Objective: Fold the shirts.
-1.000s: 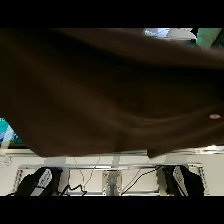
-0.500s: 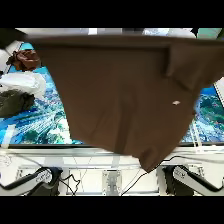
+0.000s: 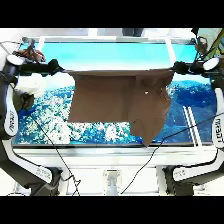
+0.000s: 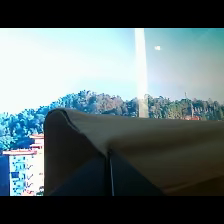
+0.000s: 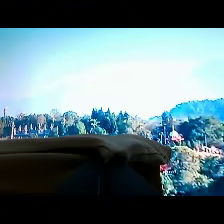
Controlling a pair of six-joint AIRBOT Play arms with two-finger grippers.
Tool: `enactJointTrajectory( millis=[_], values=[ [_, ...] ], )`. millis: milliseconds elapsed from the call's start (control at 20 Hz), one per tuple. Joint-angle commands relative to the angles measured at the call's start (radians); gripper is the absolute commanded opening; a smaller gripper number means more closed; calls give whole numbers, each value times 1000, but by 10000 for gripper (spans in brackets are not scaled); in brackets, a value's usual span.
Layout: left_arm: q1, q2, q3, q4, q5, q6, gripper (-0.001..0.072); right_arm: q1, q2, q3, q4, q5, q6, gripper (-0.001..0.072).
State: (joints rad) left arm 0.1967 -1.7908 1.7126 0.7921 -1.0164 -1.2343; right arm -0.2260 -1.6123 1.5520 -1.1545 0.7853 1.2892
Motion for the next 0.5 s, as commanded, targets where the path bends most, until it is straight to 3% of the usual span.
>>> enactJointTrajectory(
  millis=[0,450],
  values=[
    [-3,-67,-2,2,93,19,4,24,-72,-11,34,-163,23,16],
    [-2,-76,-2,82,-88,-18,3,22,-79,-90,5,75,21,15]
  ],
)
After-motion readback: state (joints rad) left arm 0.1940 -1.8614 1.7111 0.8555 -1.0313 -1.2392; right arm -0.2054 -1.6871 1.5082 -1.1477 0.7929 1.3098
